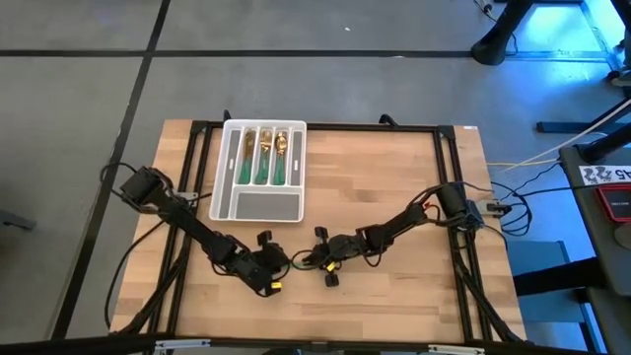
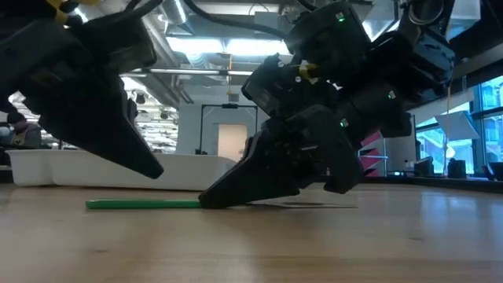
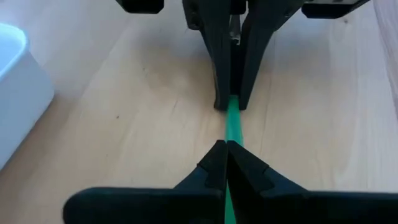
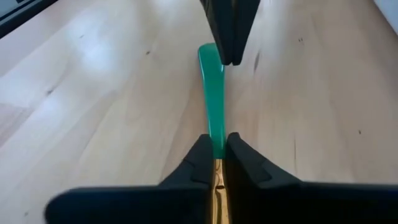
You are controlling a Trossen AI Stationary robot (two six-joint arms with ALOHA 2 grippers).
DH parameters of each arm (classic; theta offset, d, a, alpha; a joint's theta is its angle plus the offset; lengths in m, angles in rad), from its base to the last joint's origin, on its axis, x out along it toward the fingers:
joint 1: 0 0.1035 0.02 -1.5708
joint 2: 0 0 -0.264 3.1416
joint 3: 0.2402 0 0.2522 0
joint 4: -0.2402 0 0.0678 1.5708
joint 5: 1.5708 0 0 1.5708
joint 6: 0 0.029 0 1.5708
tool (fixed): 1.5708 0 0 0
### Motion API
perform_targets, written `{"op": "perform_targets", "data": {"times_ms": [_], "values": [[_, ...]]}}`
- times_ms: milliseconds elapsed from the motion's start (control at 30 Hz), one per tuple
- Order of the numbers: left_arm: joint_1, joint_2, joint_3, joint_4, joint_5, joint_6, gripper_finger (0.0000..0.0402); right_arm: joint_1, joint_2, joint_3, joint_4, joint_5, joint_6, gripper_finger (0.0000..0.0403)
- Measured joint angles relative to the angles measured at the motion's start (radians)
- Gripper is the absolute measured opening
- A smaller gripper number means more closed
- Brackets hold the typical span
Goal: Sort silverware
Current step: Put the green knife into the white cutlery tray
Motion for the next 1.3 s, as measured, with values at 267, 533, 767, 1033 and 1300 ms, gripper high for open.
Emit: {"op": "perform_targets", "data": {"times_ms": [267, 533, 767, 1033, 1300], "values": [[0.0, -0.006, 0.001, 0.002, -0.013, -0.002, 0.0001, 0.0, -0.004, -0.004, 0.025, 0.011, -0.001, 0.0018], [0.001, -0.008, 0.003, 0.013, -0.014, 0.001, 0.0087, -0.001, -0.009, -0.004, 0.048, 0.022, -0.008, 0.0001], [0.001, -0.004, 0.004, 0.017, -0.017, -0.02, 0.02, -0.002, -0.041, -0.007, 0.066, 0.024, -0.032, 0.0001], [0.001, 0.077, 0.007, 0.019, 0.07, -0.042, 0.0216, -0.002, -0.086, -0.009, 0.036, 0.029, -0.041, 0.0001], [-0.022, 0.096, 0.009, 0.023, 0.097, -0.083, 0.0127, -0.002, -0.149, -0.008, 0.019, -0.095, -0.063, 0.0029]]}}
